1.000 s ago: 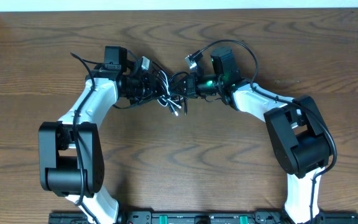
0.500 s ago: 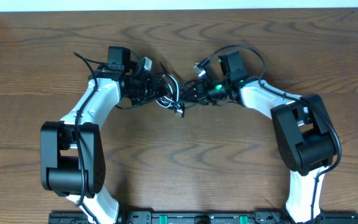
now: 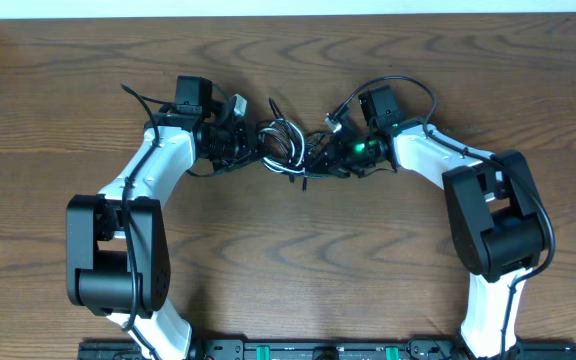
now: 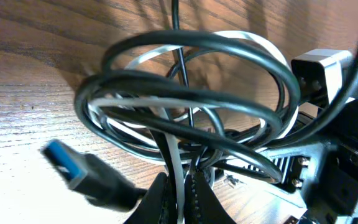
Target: Untangle cables
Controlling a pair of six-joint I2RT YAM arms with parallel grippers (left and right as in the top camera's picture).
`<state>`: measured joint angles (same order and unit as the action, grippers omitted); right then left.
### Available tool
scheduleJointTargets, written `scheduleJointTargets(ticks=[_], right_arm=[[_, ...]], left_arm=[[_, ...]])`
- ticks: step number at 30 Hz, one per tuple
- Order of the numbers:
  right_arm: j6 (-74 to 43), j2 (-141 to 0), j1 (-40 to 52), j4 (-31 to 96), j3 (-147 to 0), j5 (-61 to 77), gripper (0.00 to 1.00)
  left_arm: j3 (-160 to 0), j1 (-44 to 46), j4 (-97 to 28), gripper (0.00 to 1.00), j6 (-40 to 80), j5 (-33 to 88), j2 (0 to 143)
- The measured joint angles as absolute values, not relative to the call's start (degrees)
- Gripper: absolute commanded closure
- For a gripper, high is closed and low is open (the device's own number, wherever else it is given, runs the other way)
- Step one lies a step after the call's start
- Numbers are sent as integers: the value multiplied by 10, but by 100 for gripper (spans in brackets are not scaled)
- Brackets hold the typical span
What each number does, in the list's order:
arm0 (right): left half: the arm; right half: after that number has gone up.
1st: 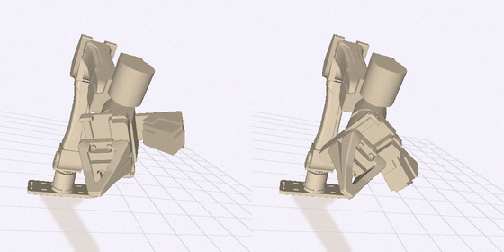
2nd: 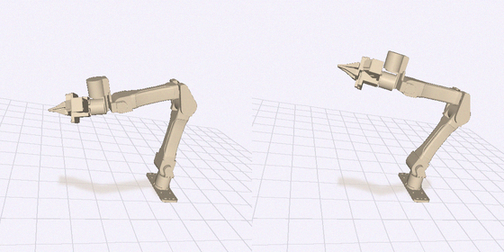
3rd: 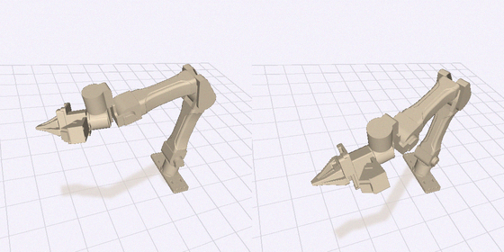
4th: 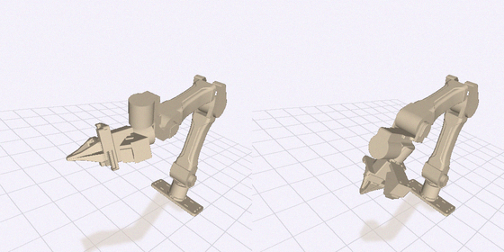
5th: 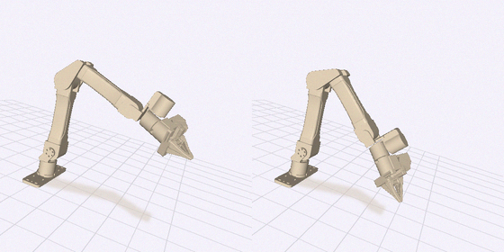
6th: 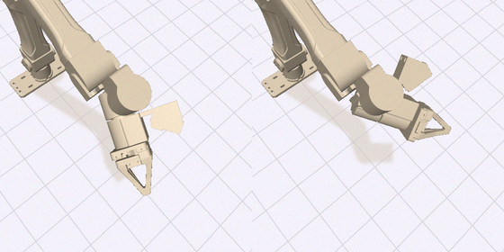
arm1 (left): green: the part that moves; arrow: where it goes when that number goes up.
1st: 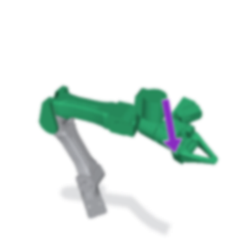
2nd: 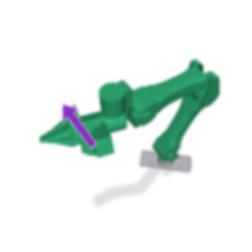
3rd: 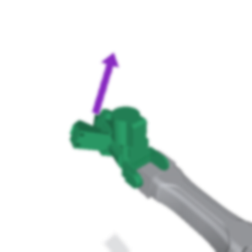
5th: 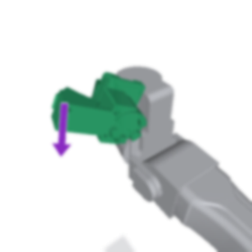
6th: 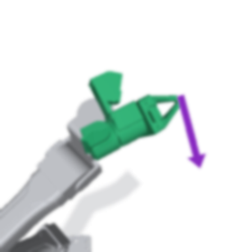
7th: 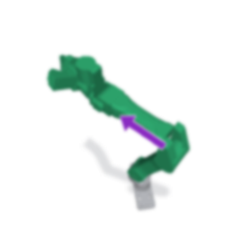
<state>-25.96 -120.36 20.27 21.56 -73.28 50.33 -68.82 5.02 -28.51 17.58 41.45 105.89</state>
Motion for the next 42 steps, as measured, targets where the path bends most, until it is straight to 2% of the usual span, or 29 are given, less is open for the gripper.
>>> scheduleJointTargets(ticks=[6, 14, 15, 17, 18, 21, 24, 30, 35, 38, 40, 42], right_arm=[[-252, -1198, 203, 262, -739, 452, 99], [-237, -1198, 201, 296, -754, 474, 99], [-234, -1198, 201, 299, -758, 476, 99], [-227, -1198, 206, 303, -764, 478, 99], [-223, -1198, 209, 305, -767, 477, 99], [-212, -1198, 229, 304, -770, 474, 99], [-206, -1198, 253, 290, -771, 474, 99], [-204, -1198, 277, 202, -771, 513, 99], [-218, -1198, 277, 176, -771, 538, 99], [-222, -1198, 277, 182, -771, 544, 99], [-225, -1198, 277, 182, -771, 545, 93], [-227, -1198, 277, 177, -771, 548, 93]], left_arm=[[-688, 51, -285, 92, 176, 415, 1059], [-688, 49, -284, 92, 176, 403, 1059], [-688, 49, -283, 86, 176, 401, 1059], [-688, 47, -282, 67, 176, 395, 1059], [-688, 46, -281, 65, 176, 391, 1059], [-688, 41, -281, 65, 174, 382, 1059], [-688, 39, -281, 70, 173, 375, 1059], [-688, 38, -281, 70, 171, 368, 1059], [-688, 38, -281, 61, 169, 362, 1059], [-688, 38, -281, 59, 169, 360, 1059], [-688, 38, -281, 57, 169, 360, 1059], [-688, 38, -281, 56, 168, 359, 1059]])
